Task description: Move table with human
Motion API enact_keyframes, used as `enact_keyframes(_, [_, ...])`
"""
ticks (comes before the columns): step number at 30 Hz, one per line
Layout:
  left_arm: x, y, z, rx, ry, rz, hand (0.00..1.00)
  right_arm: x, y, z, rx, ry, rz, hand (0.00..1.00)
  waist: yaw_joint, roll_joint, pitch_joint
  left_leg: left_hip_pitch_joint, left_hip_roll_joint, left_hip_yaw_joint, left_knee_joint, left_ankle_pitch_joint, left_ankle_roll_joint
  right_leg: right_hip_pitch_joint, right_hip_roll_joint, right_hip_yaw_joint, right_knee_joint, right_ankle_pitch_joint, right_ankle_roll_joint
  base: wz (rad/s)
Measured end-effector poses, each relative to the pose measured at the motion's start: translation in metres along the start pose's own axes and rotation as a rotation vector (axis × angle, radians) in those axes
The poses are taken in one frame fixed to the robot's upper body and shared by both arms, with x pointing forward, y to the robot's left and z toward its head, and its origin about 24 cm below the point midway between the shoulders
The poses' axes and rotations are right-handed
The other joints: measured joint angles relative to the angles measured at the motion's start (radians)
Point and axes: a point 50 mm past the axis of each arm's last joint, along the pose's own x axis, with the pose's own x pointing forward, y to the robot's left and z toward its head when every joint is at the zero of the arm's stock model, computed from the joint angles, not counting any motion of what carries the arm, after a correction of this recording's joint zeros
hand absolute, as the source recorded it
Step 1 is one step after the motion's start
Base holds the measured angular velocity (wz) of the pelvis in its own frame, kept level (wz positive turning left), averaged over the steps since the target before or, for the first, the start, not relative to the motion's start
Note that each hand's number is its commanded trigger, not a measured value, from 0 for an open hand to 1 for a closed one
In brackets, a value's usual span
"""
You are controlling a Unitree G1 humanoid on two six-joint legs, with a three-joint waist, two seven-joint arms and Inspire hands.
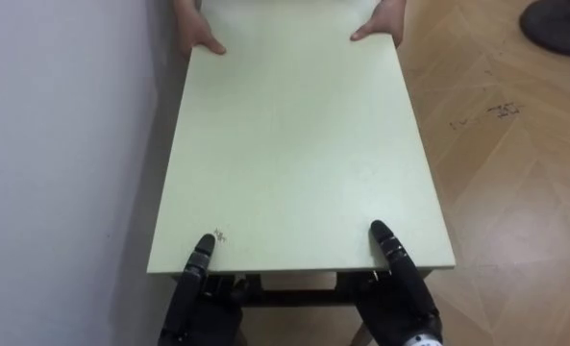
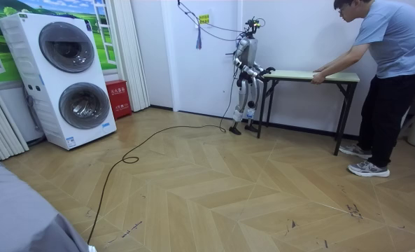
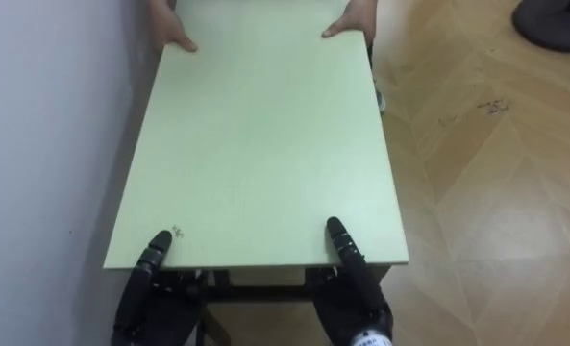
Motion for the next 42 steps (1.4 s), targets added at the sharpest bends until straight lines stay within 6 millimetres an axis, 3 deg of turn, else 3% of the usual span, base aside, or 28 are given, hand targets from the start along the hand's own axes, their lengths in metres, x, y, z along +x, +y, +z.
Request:
enact_keyframes(8, [-0.003, 0.010, 0.000, 0.015, 0.018, 0.033, 1.00, 0.001, -0.010, -0.001, -0.033, 0.008, -0.025, 1.00, 0.001, -0.015, -0.0007, 0.008, 0.001, -0.003, -0.004, -0.006, 0.010, 0.018, 0.010, 0.013, -0.048, 0.028, 0.008, -0.02])
enact_keyframes(14, [-0.005, 0.015, -0.001, 0.028, 0.023, 0.053, 1.00, 0.002, -0.016, -0.001, -0.035, 0.019, -0.029, 1.00, 0.002, -0.017, 0.0004, 0.012, 0.001, -0.002, -0.003, -0.009, 0.008, 0.018, 0.014, 0.046, -0.047, 0.032, 0.009, -0.03])
enact_keyframes(23, [-0.005, 0.016, -0.002, 0.030, 0.027, 0.057, 1.00, 0.001, -0.019, -0.001, -0.039, 0.021, -0.028, 1.00, 0.002, -0.017, 0.0005, 0.021, 0.001, -0.002, -0.004, -0.009, 0.008, 0.027, 0.015, 0.056, -0.048, 0.032, 0.009, 0.00])
enact_keyframes(26, [-0.004, 0.017, -0.002, 0.031, 0.028, 0.055, 0.86, 0.002, -0.019, -0.001, -0.044, 0.021, -0.029, 1.00, 0.002, -0.017, 0.0007, 0.025, 0.001, -0.002, -0.004, -0.011, 0.010, 0.031, 0.015, 0.057, -0.048, 0.032, 0.009, 0.00])
enact_keyframes(27, [-0.004, 0.018, -0.002, 0.032, 0.030, 0.054, 0.75, 0.002, -0.020, -0.001, -0.045, 0.019, -0.028, 1.00, 0.001, -0.016, 0.0007, 0.025, 0.001, -0.002, -0.004, -0.011, 0.010, 0.031, 0.015, 0.057, -0.048, 0.032, 0.009, 0.00])
enact_keyframes(28, [-0.004, 0.019, -0.003, 0.034, 0.031, 0.047, 0.58, 0.002, -0.021, -0.002, -0.047, 0.017, -0.024, 1.00, 0.001, -0.016, 0.0007, 0.025, 0.001, -0.002, -0.004, -0.012, 0.010, 0.031, 0.015, 0.057, -0.048, 0.032, 0.009, 0.00])
enact_keyframes(29, [-0.004, 0.021, -0.002, 0.035, 0.027, 0.044, 0.52, 0.002, -0.022, -0.003, -0.045, 0.016, -0.023, 1.00, 0.001, -0.016, 0.0007, 0.025, 0.001, -0.002, -0.004, -0.012, 0.010, 0.031, 0.015, 0.057, -0.048, 0.032, 0.009, 0.00])
enact_keyframes(30, [-0.004, 0.021, -0.002, 0.036, 0.025, 0.042, 0.44, 0.003, -0.022, -0.004, -0.044, 0.017, -0.023, 0.97, 0.001, -0.016, 0.0008, 0.025, 0.001, -0.002, -0.003, -0.012, 0.010, 0.031, 0.015, 0.057, -0.048, 0.032, 0.009, 0.00])
enact_keyframes(31, [-0.003, 0.022, -0.002, 0.042, 0.026, 0.039, 0.10, 0.003, -0.022, -0.004, -0.045, 0.017, -0.023, 0.56, 0.001, -0.015, 0.0010, 0.025, 0.001, -0.003, -0.003, -0.013, 0.010, 0.031, 0.015, 0.056, -0.047, 0.032, 0.009, 0.00])
enact_keyframes(32, [-0.003, 0.023, -0.002, 0.046, 0.031, 0.034, 0.00, 0.003, -0.023, -0.003, -0.049, 0.015, -0.026, 0.06, 0.002, -0.015, 0.0009, 0.025, 0.001, -0.003, -0.003, -0.013, 0.010, 0.031, 0.015, 0.057, -0.047, 0.032, 0.009, 0.00])
enact_keyframes(33, [-0.003, 0.024, -0.002, 0.070, 0.036, 0.032, 0.00, 0.003, -0.023, -0.003, -0.057, 0.014, -0.027, 0.00, 0.001, -0.015, 0.0009, 0.025, 0.001, -0.003, -0.004, -0.013, 0.010, 0.032, 0.015, 0.058, -0.047, 0.032, 0.009, 0.00])
enact_keyframes(42, [0.004, 0.027, 0.006, 0.317, 0.083, -0.027, 0.00, 0.002, -0.030, -0.004, -0.229, 0.087, 0.073, 0.00, -0.007, -0.009, -0.0097, 0.057, 0.001, -0.002, -0.020, -0.012, 0.010, 0.055, 0.019, 0.085, -0.049, 0.032, 0.008, -0.03])
